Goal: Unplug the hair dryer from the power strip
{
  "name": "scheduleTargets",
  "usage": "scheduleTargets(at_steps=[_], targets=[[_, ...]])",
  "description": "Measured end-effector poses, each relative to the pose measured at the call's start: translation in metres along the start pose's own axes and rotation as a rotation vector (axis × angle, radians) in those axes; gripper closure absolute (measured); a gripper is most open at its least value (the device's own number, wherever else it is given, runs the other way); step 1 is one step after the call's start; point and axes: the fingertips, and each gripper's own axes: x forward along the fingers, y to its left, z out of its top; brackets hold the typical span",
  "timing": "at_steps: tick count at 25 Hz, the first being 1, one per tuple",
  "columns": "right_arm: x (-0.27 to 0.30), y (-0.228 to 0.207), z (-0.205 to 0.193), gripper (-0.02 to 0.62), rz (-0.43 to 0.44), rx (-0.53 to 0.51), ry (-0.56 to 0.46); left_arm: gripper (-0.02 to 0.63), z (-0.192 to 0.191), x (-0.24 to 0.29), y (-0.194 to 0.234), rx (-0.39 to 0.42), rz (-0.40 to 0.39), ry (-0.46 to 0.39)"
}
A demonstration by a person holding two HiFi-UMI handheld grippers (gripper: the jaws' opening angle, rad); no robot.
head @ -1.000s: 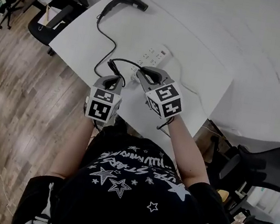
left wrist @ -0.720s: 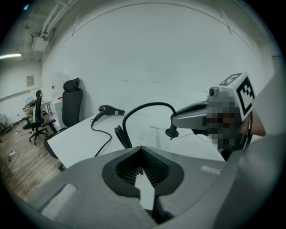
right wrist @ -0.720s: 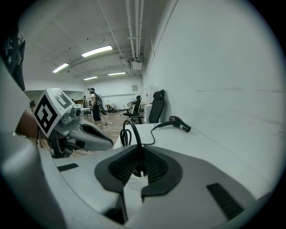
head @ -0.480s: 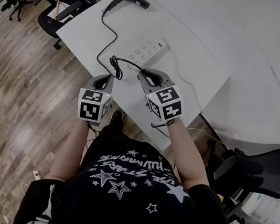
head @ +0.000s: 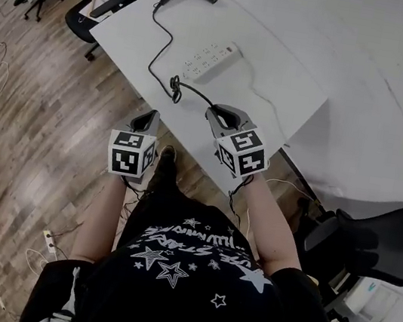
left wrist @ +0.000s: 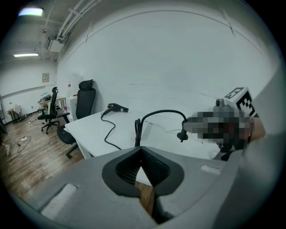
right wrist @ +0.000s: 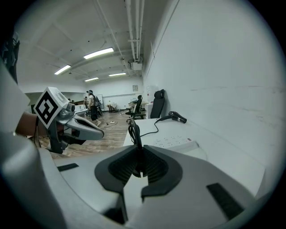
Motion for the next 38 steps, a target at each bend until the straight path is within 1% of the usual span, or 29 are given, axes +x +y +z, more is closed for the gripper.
scheduleTargets(at_steps=[4, 9, 13, 18, 22, 25, 30, 34, 38], targets=[[-0.022, 0.007, -0.013, 0.545, 0.007, 0.006, 0.001, 0.6, -0.011, -0.012, -0.018, -0.006, 0.001, 0.003], [-0.05, 0.005, -0.031, 0.545, 0.003, 0.037, -0.007, 0.6, -0.02, -0.025, -0.044, -0.009, 0.0, 0.003], [-0.064, 0.006, -0.043, 0.545, 0.0, 0.061, -0.007, 0.6, -0.028, -0.038, -0.054, -0.023, 0.002, 0.005], [-0.072, 0.013, -0.055, 0.545, -0.007, 0.083, -0.004, 0.6, -0.038, -0.044, -0.056, -0.027, -0.004, 0.008], [-0.073, 0.016, -0.061, 0.545, -0.008, 0.102, 0.0, 0.6, -0.039, -0.045, -0.056, 0.0, -0.006, 0.005], [-0.074, 0.021, -0.062, 0.545, -0.013, 0.103, 0.005, 0.6, -0.043, -0.052, -0.056, -0.019, -0.022, -0.007], [-0.078, 0.031, -0.064, 0.545, -0.029, 0.099, 0.029, 0.6, -0.051, -0.073, -0.053, -0.036, -0.044, -0.011], [-0.085, 0.042, -0.069, 0.545, -0.049, 0.144, 0.023, 0.6, -0.057, -0.094, -0.053, -0.025, -0.07, -0.022], [-0.095, 0.059, -0.072, 0.545, -0.08, 0.163, 0.013, 0.6, -0.065, -0.116, -0.055, -0.018, -0.09, -0.04]])
